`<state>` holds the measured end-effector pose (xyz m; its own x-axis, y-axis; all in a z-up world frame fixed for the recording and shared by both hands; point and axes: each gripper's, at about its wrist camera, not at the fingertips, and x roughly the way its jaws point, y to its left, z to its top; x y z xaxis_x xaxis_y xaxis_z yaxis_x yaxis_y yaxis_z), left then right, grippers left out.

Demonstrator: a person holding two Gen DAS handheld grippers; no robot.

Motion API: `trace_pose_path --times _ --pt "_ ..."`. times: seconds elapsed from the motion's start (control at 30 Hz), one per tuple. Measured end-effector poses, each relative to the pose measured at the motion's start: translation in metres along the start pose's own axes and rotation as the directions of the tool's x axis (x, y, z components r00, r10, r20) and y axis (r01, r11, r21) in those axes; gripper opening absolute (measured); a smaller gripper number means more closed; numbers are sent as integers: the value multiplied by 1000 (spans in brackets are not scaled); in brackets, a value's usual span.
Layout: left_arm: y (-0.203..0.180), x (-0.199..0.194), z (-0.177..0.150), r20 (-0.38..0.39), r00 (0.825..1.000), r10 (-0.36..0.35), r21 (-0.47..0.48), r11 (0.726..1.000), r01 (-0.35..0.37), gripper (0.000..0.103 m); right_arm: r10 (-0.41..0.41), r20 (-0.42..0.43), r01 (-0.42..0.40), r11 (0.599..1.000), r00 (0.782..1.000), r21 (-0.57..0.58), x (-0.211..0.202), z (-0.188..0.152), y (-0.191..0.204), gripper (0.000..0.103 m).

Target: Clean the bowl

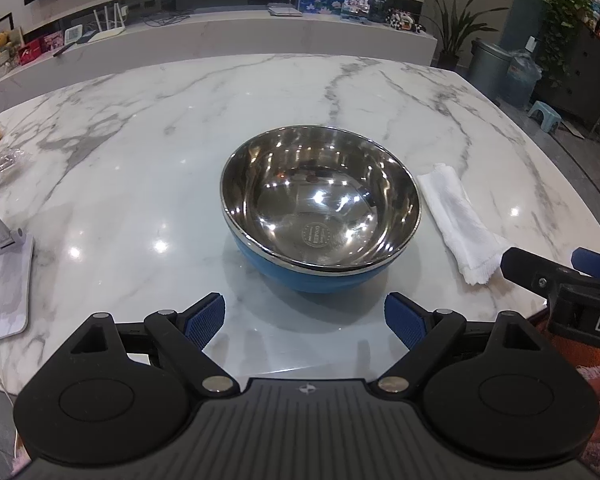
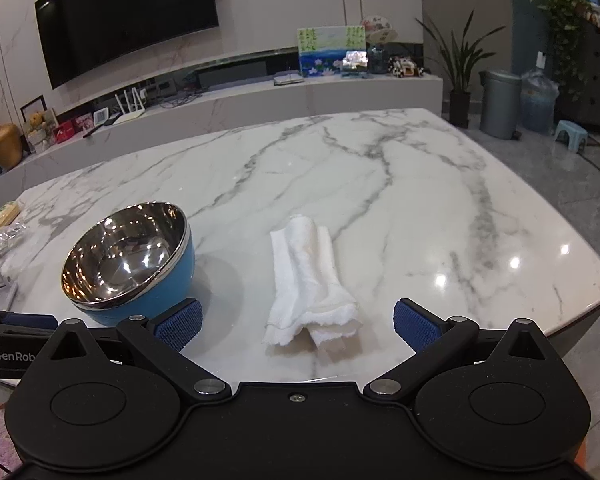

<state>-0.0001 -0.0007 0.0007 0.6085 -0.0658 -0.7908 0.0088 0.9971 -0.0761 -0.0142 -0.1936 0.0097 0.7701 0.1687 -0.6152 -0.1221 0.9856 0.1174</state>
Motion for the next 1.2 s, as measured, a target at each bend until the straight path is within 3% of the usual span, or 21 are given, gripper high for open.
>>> trace_pose_path --times 0.57,0.77,1.2 --pt "5 5 2 -10 1000 -7 2 1000 7 87 27 -71 -26 1000 997 18 9 -1 0 102" --pt "14 4 2 -19 1000 -5 -59 998 4 87 34 -77 -33 999 996 16 9 -1 2 102" --pt "11 4 2 -22 1000 -9 -53 999 8 87 43 -83 -42 999 996 16 10 -2 2 102"
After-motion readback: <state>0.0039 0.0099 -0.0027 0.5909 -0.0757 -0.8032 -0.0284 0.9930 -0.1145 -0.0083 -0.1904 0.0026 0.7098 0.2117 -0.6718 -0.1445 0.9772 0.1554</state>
